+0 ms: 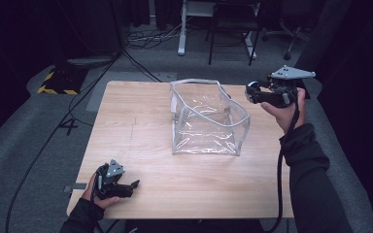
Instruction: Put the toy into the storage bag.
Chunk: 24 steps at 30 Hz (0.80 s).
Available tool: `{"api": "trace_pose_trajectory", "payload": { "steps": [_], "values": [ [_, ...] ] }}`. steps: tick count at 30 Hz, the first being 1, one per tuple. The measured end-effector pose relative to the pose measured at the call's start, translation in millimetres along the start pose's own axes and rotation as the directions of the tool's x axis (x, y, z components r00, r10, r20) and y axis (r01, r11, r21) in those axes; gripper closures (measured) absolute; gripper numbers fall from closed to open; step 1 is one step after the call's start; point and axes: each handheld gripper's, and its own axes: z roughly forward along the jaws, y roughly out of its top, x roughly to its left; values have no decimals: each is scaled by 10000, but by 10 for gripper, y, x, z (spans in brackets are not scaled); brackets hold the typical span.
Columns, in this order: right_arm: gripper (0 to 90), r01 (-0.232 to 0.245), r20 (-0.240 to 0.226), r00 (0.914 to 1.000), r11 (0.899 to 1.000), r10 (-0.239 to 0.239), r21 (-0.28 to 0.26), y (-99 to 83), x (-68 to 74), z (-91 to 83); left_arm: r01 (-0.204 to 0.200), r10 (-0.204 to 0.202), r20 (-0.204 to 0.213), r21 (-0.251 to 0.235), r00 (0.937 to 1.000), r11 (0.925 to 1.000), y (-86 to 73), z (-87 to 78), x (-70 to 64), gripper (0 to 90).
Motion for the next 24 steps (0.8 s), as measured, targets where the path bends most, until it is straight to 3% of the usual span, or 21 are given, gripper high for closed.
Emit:
{"api": "trace_pose_trajectory", "payload": {
  "steps": [6, 20, 24],
  "values": [
    [488, 150, -204, 9997, 9998, -153, -135, 49, 78, 57, 26, -26, 1, -17, 10000, 10000, 0, 1, -1, 153],
    [488, 526, -542, 9972, 9986, -520, 85, 120, 297, 222, -92, 92, -119, 2, 9999, 10000, 3, -8, 3, 153],
    [488, 450, -709, 9965, 9988, -436, 186, 121, 364, 293, -70, 71, -65, 42, 10000, 10000, 1, -9, 3, 153]
  ]
}}
